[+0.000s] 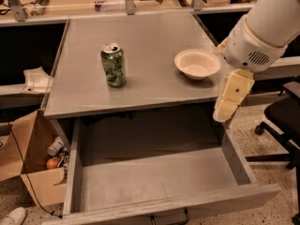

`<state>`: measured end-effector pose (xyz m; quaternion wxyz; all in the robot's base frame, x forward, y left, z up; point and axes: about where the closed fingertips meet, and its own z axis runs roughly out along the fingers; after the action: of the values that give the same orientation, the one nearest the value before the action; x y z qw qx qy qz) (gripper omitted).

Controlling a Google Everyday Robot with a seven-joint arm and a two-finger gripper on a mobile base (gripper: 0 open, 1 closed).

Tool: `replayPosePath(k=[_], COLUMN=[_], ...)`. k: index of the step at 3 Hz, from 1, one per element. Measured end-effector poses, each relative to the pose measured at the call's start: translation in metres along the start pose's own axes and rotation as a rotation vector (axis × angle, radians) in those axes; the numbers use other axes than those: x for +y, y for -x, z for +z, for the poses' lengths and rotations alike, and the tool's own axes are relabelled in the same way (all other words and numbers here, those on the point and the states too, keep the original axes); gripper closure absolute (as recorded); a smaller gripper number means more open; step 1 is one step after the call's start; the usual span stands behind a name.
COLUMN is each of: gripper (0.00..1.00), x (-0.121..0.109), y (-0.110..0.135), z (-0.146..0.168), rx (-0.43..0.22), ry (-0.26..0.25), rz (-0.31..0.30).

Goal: Place green can into top drawer

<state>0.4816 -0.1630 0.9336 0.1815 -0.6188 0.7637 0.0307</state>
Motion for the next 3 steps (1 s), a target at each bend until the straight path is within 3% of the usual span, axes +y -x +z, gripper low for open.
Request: replayPosePath(k=[1,2,3], gripper=[0.00,0.00,0.00], x=[-0.005,-0.034,-0.034], y=[0.002,0.045,0.045], z=[0.014,0.049,0.049], rx=[-0.024,-0.105,-0.106], ry=[0.003,0.032,0.032], rz=[0.020,-0.017,-0.017])
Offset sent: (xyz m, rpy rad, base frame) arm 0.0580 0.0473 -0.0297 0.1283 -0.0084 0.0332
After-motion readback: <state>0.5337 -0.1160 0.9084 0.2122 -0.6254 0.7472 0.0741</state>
